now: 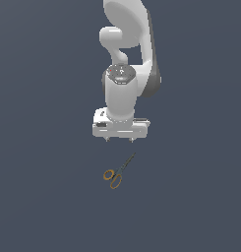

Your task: Pick up the object and move it to a goal position.

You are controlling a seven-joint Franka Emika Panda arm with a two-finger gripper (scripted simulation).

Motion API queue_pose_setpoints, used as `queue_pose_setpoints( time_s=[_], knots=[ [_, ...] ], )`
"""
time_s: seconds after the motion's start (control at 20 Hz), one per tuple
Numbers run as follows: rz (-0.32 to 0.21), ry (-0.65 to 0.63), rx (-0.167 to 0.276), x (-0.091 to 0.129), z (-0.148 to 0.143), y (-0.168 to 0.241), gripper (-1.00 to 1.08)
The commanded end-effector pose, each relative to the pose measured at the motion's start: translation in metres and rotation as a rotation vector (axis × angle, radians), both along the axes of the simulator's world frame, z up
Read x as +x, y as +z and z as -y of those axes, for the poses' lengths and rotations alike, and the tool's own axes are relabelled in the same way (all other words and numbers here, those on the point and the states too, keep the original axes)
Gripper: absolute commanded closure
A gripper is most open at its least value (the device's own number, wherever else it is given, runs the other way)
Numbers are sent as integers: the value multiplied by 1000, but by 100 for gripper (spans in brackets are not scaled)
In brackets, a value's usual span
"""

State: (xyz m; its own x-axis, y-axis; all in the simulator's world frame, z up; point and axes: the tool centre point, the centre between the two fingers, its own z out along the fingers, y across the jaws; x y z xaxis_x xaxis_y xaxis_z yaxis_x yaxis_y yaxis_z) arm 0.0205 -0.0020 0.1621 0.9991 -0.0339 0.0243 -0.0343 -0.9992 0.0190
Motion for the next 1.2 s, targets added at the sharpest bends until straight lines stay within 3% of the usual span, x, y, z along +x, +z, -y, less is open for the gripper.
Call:
queue_pose_setpoints(
  time_s=[0.0,1.15],
  knots=[
    [-1,-40,3,4,-1,-4,-92],
    [-11,-644,28,53,-13,-72,-92]
  ],
)
